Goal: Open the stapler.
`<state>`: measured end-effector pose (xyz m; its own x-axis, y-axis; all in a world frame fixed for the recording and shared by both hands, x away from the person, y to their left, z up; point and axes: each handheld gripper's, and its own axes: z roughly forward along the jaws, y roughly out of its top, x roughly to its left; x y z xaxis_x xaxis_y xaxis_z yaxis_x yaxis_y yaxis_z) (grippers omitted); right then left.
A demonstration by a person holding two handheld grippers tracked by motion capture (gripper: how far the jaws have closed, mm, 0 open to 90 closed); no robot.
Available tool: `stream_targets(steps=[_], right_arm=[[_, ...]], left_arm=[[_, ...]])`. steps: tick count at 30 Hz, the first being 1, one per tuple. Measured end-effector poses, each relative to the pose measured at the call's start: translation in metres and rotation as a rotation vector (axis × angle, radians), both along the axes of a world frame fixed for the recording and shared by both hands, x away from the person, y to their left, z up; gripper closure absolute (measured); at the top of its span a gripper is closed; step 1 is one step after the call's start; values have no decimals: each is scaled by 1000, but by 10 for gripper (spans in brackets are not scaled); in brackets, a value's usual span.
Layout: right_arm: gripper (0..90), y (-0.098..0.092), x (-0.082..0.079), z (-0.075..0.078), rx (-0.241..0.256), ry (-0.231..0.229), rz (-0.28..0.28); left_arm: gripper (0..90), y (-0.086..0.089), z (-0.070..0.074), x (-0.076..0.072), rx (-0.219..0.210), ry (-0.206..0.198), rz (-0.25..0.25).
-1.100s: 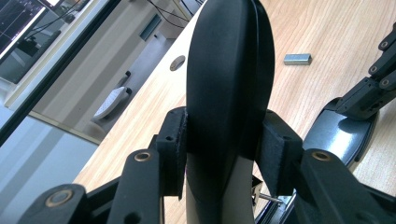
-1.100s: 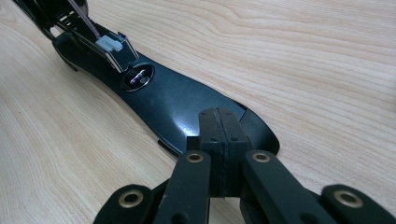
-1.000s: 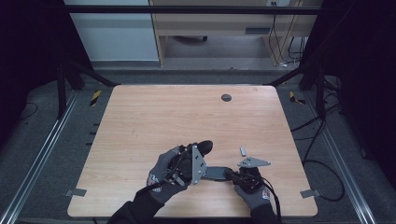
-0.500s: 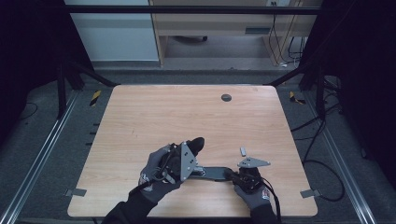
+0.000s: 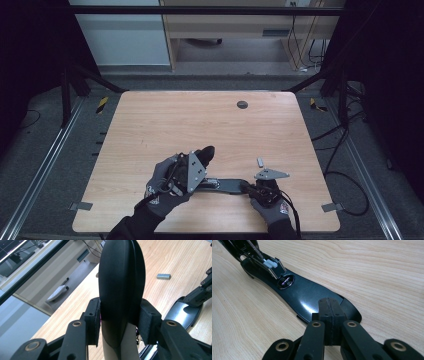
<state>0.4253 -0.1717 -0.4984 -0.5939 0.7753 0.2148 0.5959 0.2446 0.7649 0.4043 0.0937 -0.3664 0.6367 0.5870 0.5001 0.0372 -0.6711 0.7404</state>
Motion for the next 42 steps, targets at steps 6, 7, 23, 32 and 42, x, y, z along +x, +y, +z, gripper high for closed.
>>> stream_targets(steps=[6, 7, 23, 32, 42], right_arm=[[900, 0, 0, 0, -2, 2, -1], [900, 0, 0, 0, -1, 1, -1], [900, 1, -1, 1, -3, 6, 1], [900, 1, -1, 1, -1, 9, 1], [900, 1, -1, 1, 1, 10, 1]], left_arm=[[577, 7, 3, 1, -24, 9, 8], [577, 9, 3, 1, -33, 12, 10], [575, 22, 7, 2, -77, 34, 18], [573, 32, 10, 2, -100, 47, 27], [571, 40, 11, 2, -123, 55, 35]])
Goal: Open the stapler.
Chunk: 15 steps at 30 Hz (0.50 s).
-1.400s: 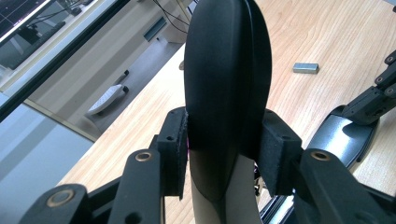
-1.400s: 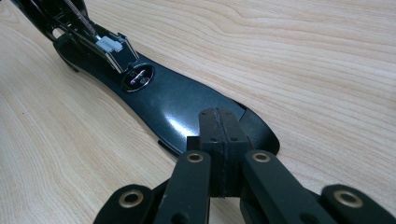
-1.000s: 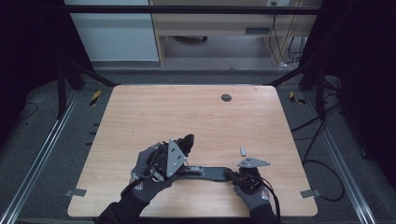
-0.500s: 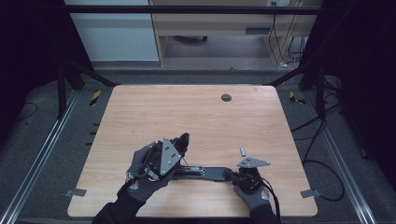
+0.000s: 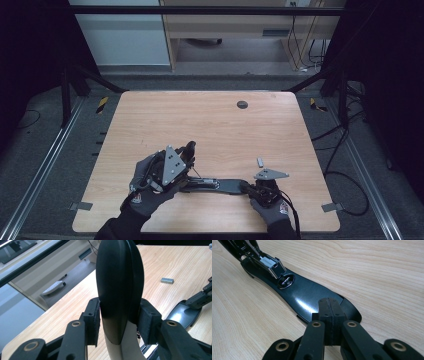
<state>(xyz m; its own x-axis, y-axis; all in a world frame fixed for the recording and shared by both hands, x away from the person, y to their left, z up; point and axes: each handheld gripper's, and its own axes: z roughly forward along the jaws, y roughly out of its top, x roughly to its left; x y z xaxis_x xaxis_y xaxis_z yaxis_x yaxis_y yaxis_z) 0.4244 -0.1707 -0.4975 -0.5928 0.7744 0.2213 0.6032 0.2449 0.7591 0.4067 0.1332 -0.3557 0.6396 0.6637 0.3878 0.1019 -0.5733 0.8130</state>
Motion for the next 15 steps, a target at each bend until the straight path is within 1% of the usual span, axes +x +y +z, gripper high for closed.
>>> stream_targets(steps=[12, 14, 15], right_arm=[[900, 0, 0, 0, -1, -2, 1], [900, 0, 0, 0, -2, -3, 2], [900, 0, 0, 0, -1, -2, 1]], left_arm=[[566, 12, 2, 0, -26, 14, 11], [564, 15, 2, 0, -30, 15, 26], [563, 18, 3, 0, -36, 22, 31]])
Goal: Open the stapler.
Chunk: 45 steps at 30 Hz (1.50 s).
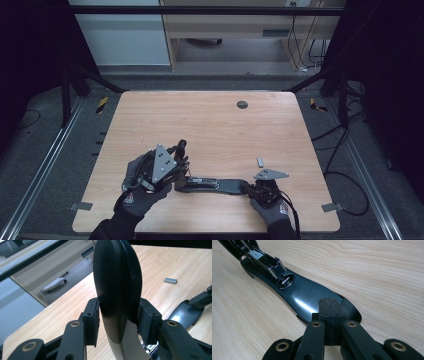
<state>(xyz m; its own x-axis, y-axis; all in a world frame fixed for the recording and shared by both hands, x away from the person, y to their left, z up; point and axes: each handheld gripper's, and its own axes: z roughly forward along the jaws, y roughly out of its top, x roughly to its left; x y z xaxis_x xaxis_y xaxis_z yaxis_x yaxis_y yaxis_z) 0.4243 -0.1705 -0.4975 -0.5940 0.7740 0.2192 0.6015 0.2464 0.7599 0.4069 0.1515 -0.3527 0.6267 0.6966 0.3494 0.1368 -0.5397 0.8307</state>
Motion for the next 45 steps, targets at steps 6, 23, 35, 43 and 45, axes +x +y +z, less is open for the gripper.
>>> stream_targets(steps=[6, 23, 35, 43, 45], right_arm=[[900, 0, 0, 0, 1, 1, -1], [900, 0, 0, 0, -4, -3, 0], [900, 0, 0, 0, -1, -2, 0], [900, 0, 0, 0, 4, -4, 0], [900, 0, 0, 0, 0, -2, 0]], left_arm=[[557, 21, -1, 1, -58, 22, 26], [549, 38, -3, -3, -89, 26, 40], [547, 45, -5, -7, -107, 29, 47], [546, 54, -7, -8, -139, 37, 57], [546, 56, -8, -8, -146, 39, 58]])
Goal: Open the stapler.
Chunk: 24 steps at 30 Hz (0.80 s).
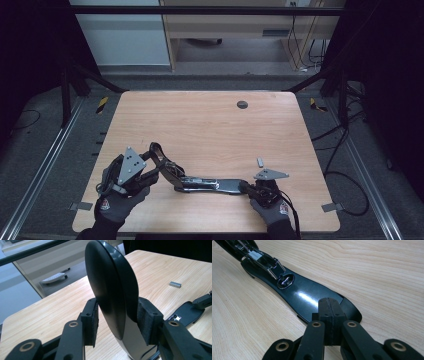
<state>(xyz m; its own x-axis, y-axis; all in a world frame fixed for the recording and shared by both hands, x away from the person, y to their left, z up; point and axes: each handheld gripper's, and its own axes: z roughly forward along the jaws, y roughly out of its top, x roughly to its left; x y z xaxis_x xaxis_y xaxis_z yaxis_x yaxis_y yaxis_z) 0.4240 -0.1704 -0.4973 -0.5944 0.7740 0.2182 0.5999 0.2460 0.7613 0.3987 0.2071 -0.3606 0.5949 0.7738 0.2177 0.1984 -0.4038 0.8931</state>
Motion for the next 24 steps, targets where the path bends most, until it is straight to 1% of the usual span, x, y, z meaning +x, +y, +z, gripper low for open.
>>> stream_targets(steps=[5, 7, 9, 11, 12, 13, 17, 24], right_arm=[[900, 0, 0, 0, 0, -1, 1], [900, 0, 0, 0, 0, -1, 1], [900, 0, 0, 0, -1, -3, 3], [900, 0, 0, 0, 1, -1, 1], [900, 0, 0, 0, 0, -2, 2], [900, 0, 0, 0, 1, -1, 1], [900, 0, 0, 0, -1, -4, 4], [900, 0, 0, 0, -3, -7, 5]], left_arm=[[547, 4, -1, -1, -11, 3, 5], [546, 6, -2, -2, -22, 4, 10], [545, 9, -3, -2, -32, 11, 25], [545, 14, -5, -2, -62, 24, 36], [545, 18, -7, -1, -76, 24, 35], [545, 22, -8, 0, -92, 40, 43], [544, 30, -12, 0, -125, 57, 52], [535, 35, -15, -1, -133, 56, 62]])
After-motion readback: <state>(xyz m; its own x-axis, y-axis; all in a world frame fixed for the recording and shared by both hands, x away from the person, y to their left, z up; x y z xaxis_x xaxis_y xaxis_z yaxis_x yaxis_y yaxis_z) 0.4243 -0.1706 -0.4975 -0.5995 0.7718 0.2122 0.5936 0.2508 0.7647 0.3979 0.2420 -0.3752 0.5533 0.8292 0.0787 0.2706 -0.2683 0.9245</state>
